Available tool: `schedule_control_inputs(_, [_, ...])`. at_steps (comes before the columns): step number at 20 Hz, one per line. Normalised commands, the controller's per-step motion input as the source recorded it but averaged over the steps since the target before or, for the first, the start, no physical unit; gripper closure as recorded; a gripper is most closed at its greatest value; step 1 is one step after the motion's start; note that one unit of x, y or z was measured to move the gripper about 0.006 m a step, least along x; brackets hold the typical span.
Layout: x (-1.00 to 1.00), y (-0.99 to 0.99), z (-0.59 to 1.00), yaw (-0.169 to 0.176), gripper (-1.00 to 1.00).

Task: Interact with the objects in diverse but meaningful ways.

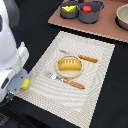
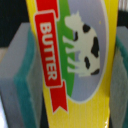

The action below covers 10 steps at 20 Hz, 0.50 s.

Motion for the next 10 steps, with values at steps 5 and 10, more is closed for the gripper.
schedule_control_inputs(5, [-0.56,0.21,-0.08,0.079,1.00])
schedule_control_inputs(10, [-0.29,0.05,-0.26,0.095,1.00])
